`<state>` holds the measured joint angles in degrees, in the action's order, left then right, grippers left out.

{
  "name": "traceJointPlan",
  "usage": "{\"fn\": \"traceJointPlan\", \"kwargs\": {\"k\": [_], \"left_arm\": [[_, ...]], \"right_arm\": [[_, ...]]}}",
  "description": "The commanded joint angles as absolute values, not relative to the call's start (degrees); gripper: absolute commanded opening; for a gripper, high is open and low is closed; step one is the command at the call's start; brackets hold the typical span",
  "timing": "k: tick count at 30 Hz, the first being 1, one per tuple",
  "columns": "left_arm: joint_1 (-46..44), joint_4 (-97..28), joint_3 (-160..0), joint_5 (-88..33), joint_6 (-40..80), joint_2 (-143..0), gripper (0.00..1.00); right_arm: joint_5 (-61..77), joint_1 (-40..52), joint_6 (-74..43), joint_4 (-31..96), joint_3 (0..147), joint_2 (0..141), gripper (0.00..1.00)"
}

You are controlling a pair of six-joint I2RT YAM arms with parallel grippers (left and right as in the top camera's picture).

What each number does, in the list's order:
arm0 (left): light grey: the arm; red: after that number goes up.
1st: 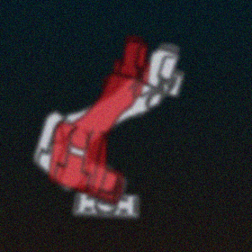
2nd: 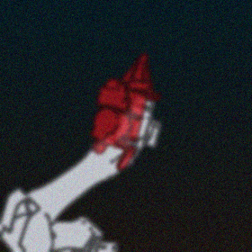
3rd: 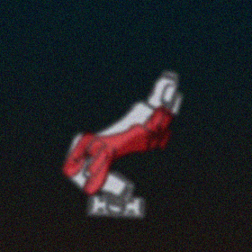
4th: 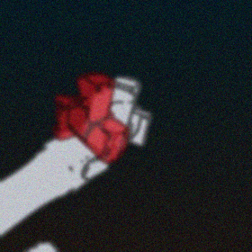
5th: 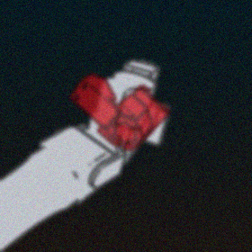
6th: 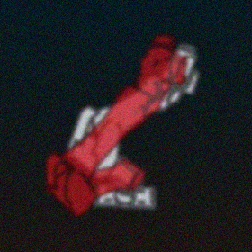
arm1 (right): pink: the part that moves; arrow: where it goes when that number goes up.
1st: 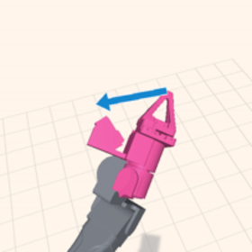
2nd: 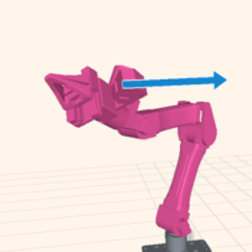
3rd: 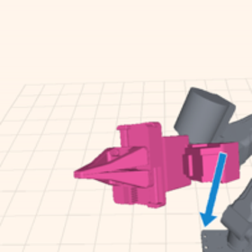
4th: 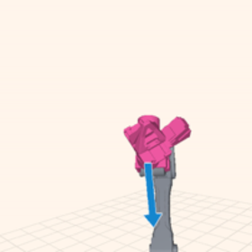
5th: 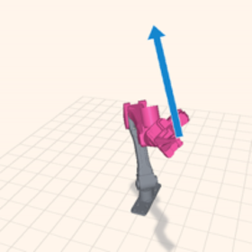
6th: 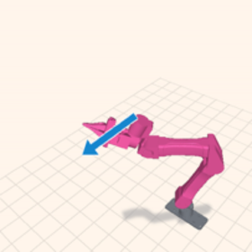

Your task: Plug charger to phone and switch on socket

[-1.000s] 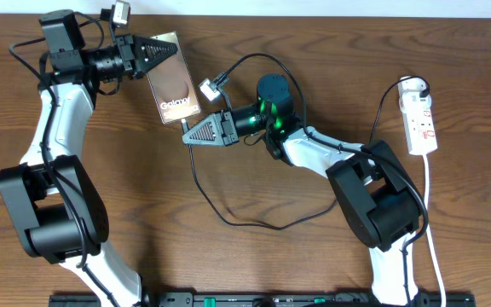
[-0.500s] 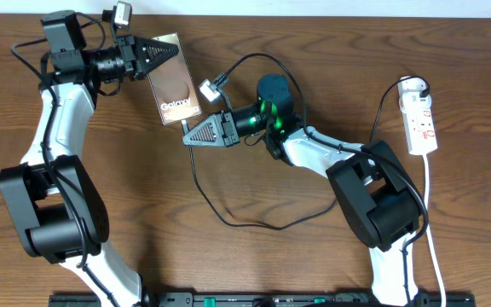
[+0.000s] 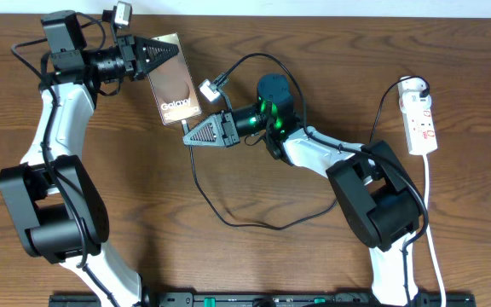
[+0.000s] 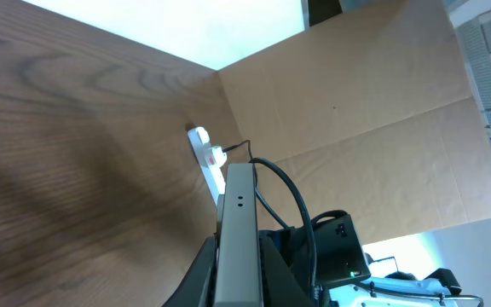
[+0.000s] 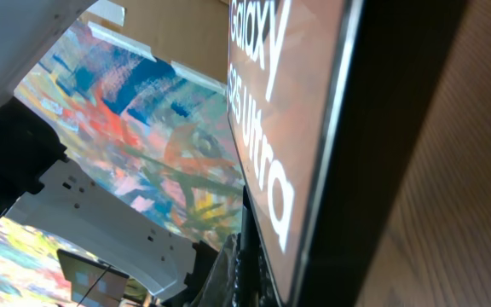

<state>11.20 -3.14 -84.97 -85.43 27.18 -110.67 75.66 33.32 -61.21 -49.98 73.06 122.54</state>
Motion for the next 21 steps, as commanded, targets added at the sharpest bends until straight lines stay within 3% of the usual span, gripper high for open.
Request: {"fn": "traceJointPlan", "kwargs": {"k": [1, 21], "left_arm": [[10.1, -3.8, -85.3, -90.1, 26.6, -109.0, 0.08], [9.5, -4.4, -85.3, -90.1, 26.6, -109.0, 0.07]], "right_arm": [[68.9, 31.4, -60.8, -50.8, 74.6, 122.3, 0.01], [70.7, 30.7, -61.7, -51.5, 74.6, 122.3, 0.01]]}}
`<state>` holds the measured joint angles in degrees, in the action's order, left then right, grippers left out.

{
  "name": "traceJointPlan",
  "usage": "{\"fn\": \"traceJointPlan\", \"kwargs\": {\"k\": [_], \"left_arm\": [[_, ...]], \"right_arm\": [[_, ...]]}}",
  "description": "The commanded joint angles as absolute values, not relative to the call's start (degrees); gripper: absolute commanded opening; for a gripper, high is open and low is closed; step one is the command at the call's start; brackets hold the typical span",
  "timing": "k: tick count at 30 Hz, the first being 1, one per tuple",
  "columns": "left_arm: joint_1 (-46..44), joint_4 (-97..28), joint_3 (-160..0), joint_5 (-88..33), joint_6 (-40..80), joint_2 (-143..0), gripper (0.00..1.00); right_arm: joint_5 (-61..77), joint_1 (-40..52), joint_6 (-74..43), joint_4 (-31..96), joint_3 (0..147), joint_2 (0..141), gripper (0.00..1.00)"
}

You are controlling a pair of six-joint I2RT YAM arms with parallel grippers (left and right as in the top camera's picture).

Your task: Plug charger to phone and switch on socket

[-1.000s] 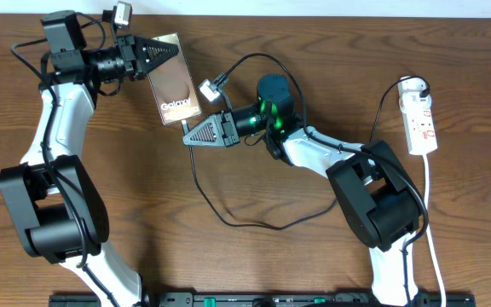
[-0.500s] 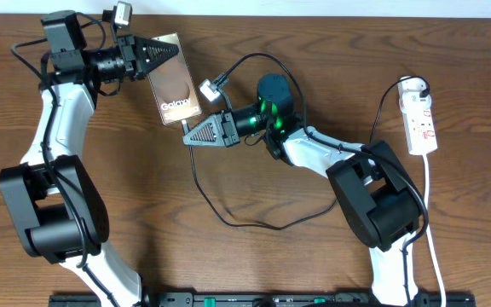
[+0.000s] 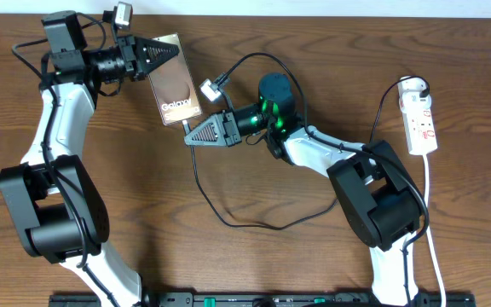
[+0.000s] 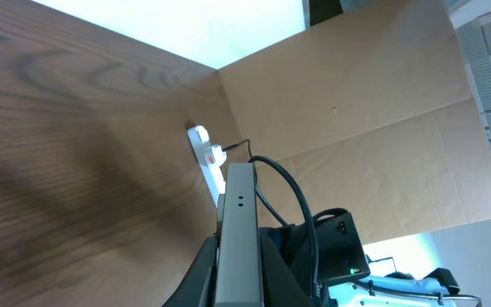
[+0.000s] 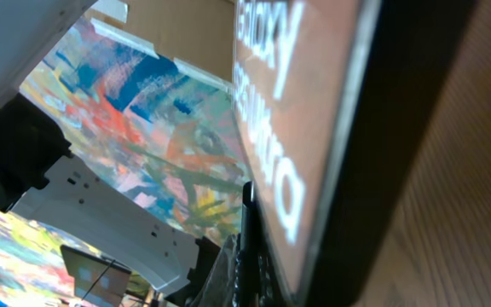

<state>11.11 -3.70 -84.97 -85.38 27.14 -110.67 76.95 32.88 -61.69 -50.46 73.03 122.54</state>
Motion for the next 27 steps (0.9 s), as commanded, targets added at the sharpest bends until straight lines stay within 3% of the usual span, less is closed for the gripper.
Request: {"fn": "traceJointPlan", "kwargs": {"k": [1, 27], "left_arm": [[9.2, -4.4, -85.3, -90.1, 26.6, -109.0, 0.07], [10.6, -0.5, -85.3, -89.4, 30.7, -109.0, 0.08]], "right_arm": [[70.7, 30.6, -61.7, -51.5, 74.6, 122.3, 0.01], [70.8, 30.7, -58.2, -46.9, 74.6, 122.3, 0.01]]}}
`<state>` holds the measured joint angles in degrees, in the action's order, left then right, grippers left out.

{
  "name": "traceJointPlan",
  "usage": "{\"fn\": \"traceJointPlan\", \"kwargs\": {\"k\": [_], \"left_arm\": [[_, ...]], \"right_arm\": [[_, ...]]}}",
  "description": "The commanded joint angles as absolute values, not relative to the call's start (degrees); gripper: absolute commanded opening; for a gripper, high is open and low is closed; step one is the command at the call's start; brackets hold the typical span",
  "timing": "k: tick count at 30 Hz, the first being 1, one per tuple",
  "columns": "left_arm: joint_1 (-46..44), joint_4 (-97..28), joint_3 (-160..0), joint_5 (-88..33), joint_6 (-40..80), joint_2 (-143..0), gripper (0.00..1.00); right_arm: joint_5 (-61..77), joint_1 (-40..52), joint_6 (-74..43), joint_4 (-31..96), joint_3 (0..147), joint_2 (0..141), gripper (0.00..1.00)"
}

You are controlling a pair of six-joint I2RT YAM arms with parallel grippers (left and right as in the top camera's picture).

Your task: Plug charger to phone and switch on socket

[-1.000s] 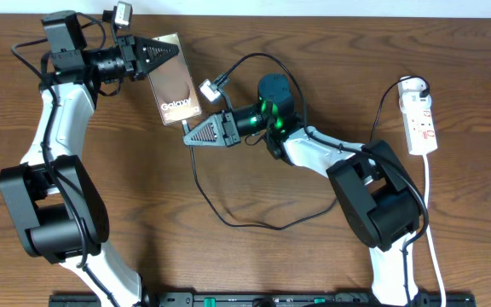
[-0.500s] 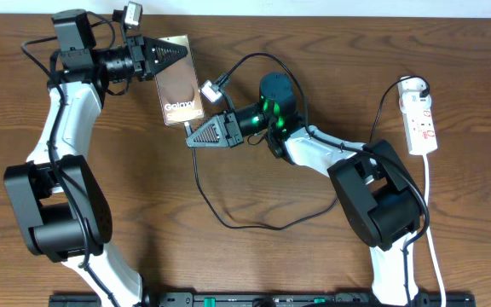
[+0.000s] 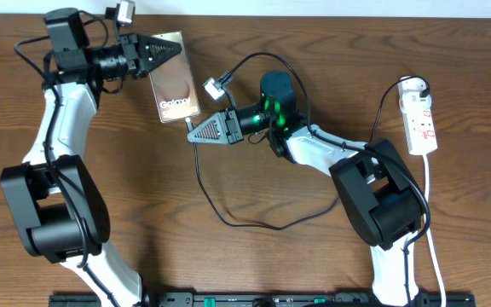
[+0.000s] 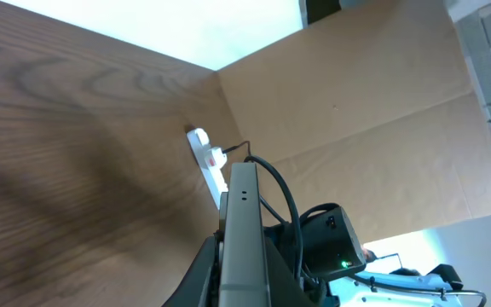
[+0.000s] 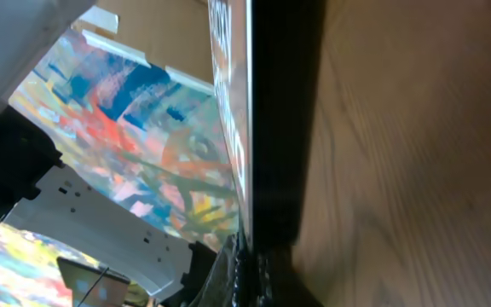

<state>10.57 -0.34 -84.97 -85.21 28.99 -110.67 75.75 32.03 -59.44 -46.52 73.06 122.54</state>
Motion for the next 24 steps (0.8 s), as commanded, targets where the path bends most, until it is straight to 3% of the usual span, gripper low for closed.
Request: {"fn": "traceJointPlan", "kwargs": {"k": [1, 24], "left_arm": [[10.6, -0.5, -85.3, -89.3, 30.7, -109.0, 0.08], [10.6, -0.3, -85.3, -88.9, 30.7, -109.0, 0.07]], "right_arm": [[70.8, 30.7, -58.2, -46.9, 74.6, 122.3, 0.01], [70.6, 33.5, -56.7, -46.9, 74.6, 122.3, 0.01]]}}
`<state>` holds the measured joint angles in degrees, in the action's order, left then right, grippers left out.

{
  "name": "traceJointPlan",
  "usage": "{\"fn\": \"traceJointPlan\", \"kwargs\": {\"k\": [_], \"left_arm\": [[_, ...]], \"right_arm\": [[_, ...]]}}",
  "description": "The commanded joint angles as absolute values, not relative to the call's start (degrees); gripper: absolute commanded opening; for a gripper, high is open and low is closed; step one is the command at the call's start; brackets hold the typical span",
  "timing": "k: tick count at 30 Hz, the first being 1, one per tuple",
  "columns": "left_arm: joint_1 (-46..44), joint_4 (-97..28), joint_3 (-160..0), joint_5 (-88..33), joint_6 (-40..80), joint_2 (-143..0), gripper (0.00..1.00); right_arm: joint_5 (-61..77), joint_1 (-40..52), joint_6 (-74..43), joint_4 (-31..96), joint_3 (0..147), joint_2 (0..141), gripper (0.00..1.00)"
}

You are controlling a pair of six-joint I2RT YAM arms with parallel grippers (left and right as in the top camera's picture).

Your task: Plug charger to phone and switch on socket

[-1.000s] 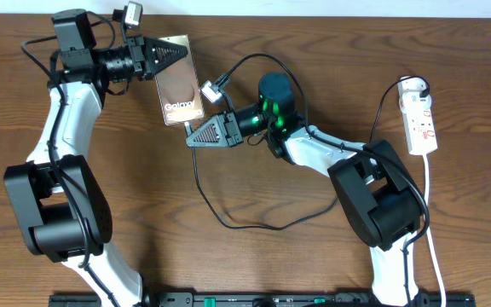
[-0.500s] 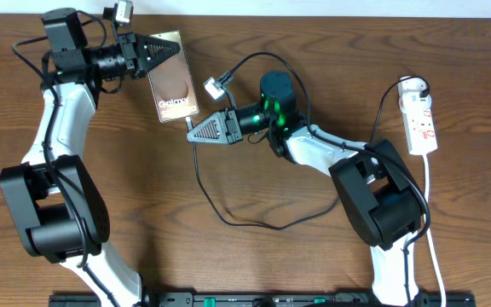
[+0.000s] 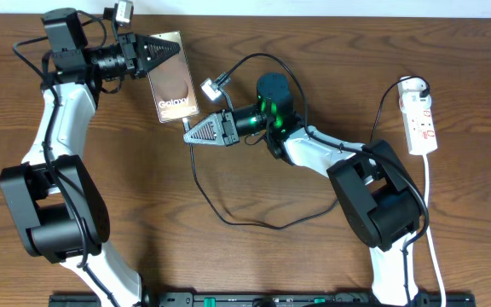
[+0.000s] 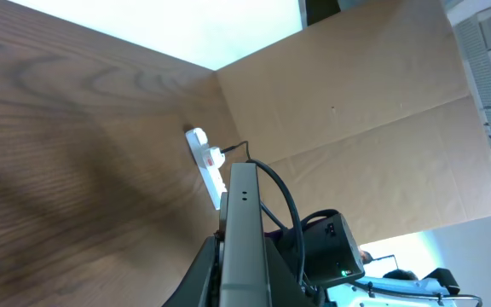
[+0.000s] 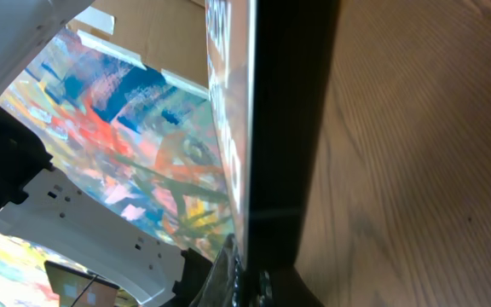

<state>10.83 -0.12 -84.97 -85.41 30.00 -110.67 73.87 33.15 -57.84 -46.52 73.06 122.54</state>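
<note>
The phone (image 3: 176, 85), its screen reading "Galaxy", is held off the table with my left gripper (image 3: 172, 49) shut on its top end. In the left wrist view the phone (image 4: 243, 222) stands edge-on between the fingers (image 4: 205, 275). My right gripper (image 3: 187, 136) is shut on the charger plug, its tip at the phone's bottom edge. The plug itself is hidden. In the right wrist view the phone's dark edge (image 5: 284, 128) fills the middle, right against my gripper (image 5: 250, 277). The black cable (image 3: 228, 217) trails from there across the table.
A white power strip (image 3: 421, 115) lies at the far right with one plug in its top socket; it also shows in the left wrist view as the power strip (image 4: 205, 153). A white USB end (image 3: 210, 85) hangs by the phone's right side. Brown cardboard stands behind the table.
Little has changed. The phone and my right gripper sit slightly lower and to the left, and the phone's edge is a bit nearer in the right wrist view. Both grippers keep their hold.
At first the right wrist view showed the phone's lit face at a slant, with the text readable. Later the phone stood edge-on to that camera, and it still does. The left gripper held the phone throughout, almost still.
</note>
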Motion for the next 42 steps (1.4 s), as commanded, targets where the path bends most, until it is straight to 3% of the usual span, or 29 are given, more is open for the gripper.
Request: {"fn": "traceJointPlan", "kwargs": {"k": [1, 36, 42], "left_arm": [[10.6, -0.3, -85.3, -88.9, 30.7, -109.0, 0.07], [10.6, 1.2, -85.3, -87.6, 30.8, -109.0, 0.07], [10.7, 6.0, -85.3, -87.6, 35.5, -109.0, 0.07]], "right_arm": [[70.4, 33.6, -56.7, -46.9, 74.6, 122.3, 0.01], [71.2, 35.1, -56.5, -46.7, 74.6, 122.3, 0.01], [71.7, 35.1, -56.5, -46.2, 74.6, 122.3, 0.01]]}}
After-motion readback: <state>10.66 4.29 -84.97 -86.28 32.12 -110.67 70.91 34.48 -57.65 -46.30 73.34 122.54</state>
